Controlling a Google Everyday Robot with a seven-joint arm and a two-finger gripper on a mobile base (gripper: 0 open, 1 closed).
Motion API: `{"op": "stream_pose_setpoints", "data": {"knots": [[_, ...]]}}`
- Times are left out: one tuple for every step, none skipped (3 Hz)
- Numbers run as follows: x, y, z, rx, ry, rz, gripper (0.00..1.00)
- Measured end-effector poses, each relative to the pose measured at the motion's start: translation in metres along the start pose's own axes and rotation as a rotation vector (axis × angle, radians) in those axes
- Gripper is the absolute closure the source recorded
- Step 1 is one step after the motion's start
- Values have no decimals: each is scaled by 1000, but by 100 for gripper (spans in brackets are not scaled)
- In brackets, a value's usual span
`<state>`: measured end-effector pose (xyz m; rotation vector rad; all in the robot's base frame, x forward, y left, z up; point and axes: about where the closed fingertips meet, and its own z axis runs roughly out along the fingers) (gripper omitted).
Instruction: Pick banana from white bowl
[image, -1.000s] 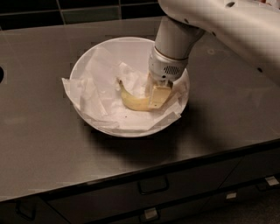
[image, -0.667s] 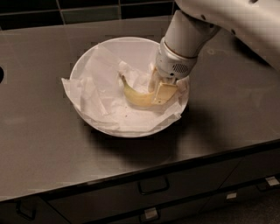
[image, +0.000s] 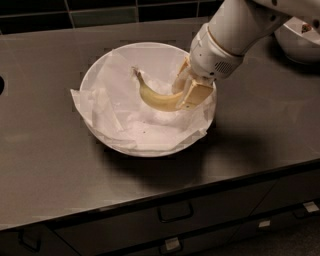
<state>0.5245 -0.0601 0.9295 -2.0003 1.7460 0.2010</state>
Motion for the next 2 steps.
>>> {"op": "stream_pose_setpoints", "data": {"knots": [[-25,6,-26,36,-24,-66,100],[-45,13,-49,74,-29,-112,100]]}}
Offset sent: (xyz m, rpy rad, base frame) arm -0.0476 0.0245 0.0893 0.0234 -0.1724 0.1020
